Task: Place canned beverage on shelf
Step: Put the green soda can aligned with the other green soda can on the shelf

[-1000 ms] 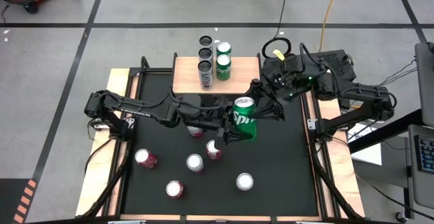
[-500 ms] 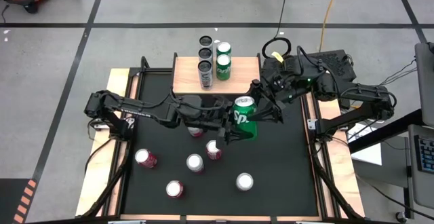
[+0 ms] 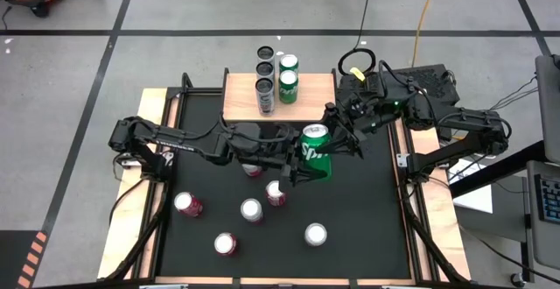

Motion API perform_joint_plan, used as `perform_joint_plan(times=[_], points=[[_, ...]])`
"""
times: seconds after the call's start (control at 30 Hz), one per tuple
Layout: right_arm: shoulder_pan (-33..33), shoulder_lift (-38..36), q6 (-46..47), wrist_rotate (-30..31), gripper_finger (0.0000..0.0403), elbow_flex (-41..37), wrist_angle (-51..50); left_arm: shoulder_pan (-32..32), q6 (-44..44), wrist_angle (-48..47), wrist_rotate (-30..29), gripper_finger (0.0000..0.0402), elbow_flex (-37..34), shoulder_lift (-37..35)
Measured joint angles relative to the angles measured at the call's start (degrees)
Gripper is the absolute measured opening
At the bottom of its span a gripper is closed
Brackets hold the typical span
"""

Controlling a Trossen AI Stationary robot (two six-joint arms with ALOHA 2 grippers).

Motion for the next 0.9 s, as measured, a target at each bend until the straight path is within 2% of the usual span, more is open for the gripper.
perform_joint_plan(times=[0.23, 0.47, 0.6, 0.9], points=[[0.0, 0.0, 0.1, 0.2, 0.0279, 0.0, -0.3, 0.0, -2.7, -0.2, -0.2, 0.0300, 0.0, 0.0], [-0.7, -0.5, -1.4, 0.9, 0.0278, 0.0, -1.1, -0.1, -5.2, -0.8, -5.1, 0.0364, 0.0, -0.1], [-1.6, -1.1, -1.4, 0.7, 0.0278, 0.0, -1.5, -0.1, -6.2, -0.7, -5.5, 0.0394, 0.0, -0.1], [-3.9, -4.0, -2.0, 0.7, 0.0278, 0.0, -1.5, 0.1, -5.9, -1.5, -6.4, 0.0397, 0.0, -0.9]])
